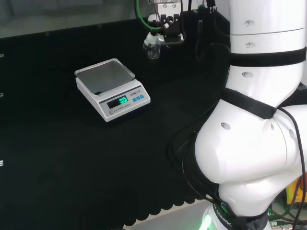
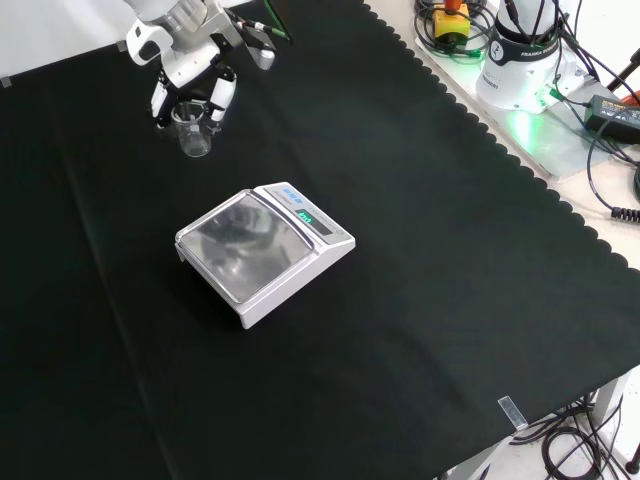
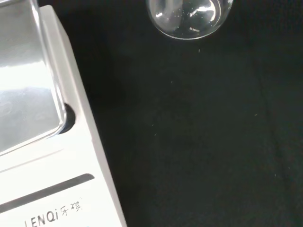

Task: Put the beaker on the electronic balance.

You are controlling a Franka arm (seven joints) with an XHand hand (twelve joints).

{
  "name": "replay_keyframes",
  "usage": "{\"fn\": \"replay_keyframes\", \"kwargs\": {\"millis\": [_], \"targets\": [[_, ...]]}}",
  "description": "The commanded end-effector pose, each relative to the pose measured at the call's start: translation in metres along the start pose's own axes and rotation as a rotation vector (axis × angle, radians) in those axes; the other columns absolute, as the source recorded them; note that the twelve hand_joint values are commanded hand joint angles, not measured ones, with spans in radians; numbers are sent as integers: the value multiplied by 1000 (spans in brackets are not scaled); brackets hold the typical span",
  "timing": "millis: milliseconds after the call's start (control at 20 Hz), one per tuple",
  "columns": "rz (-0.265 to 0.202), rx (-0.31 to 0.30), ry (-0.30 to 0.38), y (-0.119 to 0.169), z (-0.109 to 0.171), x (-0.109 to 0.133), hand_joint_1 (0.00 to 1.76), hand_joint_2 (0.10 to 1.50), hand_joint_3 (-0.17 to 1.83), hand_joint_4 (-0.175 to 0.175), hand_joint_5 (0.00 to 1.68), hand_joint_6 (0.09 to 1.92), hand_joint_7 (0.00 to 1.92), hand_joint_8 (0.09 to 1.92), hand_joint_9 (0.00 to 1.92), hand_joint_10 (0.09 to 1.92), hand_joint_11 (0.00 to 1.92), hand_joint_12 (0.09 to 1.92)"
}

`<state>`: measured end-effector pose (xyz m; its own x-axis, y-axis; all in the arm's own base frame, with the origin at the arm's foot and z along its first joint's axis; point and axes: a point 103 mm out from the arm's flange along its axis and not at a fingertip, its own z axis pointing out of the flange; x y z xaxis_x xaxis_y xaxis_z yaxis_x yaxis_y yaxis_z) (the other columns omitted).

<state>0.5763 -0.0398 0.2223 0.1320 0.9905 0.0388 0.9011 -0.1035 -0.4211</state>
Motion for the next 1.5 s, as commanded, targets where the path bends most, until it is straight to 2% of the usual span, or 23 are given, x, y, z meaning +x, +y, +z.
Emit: {"fn": "replay_keyframes", "kwargs": {"millis": [50,250,700,1000,1100,1200,1500], "targets": [[-5,-8,-12,-5,-7,17,1215,1176,-175,-175,461,886,877,1128,1075,934,1269,960],[-23,-5,-20,-4,-6,29,1211,1176,-175,-175,458,883,873,1126,1074,928,1274,956],[-76,15,8,7,-1,66,1203,1176,-175,-175,433,869,862,1119,1073,916,1279,945],[-140,32,1,7,8,96,1192,1176,-175,-175,410,855,853,1112,1074,899,1292,932],[-155,33,-4,6,10,105,1190,1175,-175,-175,404,850,851,1110,1075,894,1296,927],[-149,40,-8,7,15,112,1188,1175,-175,-175,401,846,849,1108,1076,888,1300,923],[-199,75,-6,9,32,130,1183,1174,-175,-175,388,833,841,1101,1076,875,1307,913]]}}
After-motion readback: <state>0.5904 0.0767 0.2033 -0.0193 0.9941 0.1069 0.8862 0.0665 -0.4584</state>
